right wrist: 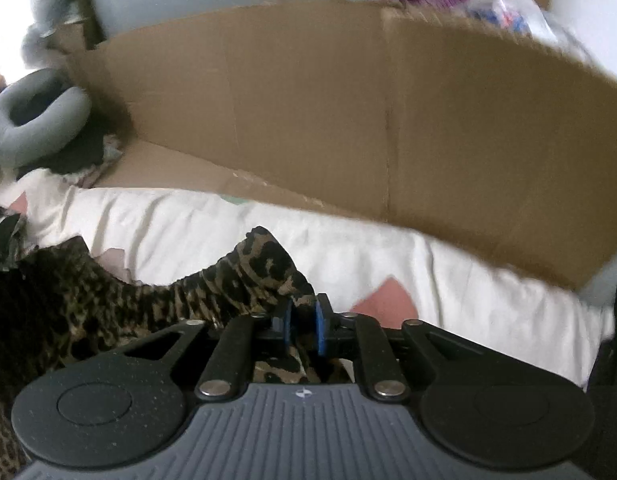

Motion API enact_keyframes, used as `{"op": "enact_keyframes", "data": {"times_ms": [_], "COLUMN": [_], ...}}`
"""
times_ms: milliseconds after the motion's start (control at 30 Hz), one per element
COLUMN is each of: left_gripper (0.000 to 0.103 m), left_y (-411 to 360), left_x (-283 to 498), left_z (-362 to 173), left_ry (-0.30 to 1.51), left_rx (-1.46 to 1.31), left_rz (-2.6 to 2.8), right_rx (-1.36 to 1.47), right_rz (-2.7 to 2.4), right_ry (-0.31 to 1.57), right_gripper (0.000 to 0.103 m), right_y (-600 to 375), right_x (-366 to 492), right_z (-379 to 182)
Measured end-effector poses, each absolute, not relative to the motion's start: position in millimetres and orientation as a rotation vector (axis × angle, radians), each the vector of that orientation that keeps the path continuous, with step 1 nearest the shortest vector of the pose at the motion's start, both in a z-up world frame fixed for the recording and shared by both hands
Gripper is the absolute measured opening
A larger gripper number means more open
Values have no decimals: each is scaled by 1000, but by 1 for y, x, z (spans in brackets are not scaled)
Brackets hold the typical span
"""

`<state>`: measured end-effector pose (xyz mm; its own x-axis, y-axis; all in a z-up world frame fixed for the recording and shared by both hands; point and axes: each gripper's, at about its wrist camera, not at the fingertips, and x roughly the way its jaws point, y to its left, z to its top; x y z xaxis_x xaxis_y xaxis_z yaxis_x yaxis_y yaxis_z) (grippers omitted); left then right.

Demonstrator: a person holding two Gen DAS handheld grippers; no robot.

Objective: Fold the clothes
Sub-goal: 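Lower the skirt onto the open sheet with both grippers, spreading the waistband, then open both grippers and release the skirt laid flat on the sheet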

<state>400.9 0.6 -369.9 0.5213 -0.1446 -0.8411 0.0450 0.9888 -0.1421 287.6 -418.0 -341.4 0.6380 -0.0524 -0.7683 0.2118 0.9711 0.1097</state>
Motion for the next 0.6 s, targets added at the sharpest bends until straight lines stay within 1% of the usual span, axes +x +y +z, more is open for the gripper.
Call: {"op": "enact_keyframes", "data": {"times_ms": [33, 67, 100, 233, 367, 600], "left_gripper": [31, 36, 38, 39, 48, 48], "left_y": [0, 0, -1, -5, -6, -16], "left_x": [399, 396, 394, 381, 367, 338], "left_z": [-368, -366, -364, -353, -340, -309], "left_ry": [1015, 1014, 1013, 1020, 1024, 1017], "left_rx": [-105, -104, -99, -87, -79, -135], "left_rz": [-118, -126, -132, -132, -123, -123], "right_rx": [189, 189, 202, 249, 262, 342], "right_rz": [-163, -172, -177, -198, -183, -201], "right_ry": [867, 866, 863, 850, 855, 839], "right_gripper": [24, 35, 40, 41, 43, 43], "right_y": [-417, -417, -419, -427, -432, -451], "right_x": [284, 280, 275, 256, 233, 175], "right_z": [-343, -343, -343, -343, -336, -314]}}
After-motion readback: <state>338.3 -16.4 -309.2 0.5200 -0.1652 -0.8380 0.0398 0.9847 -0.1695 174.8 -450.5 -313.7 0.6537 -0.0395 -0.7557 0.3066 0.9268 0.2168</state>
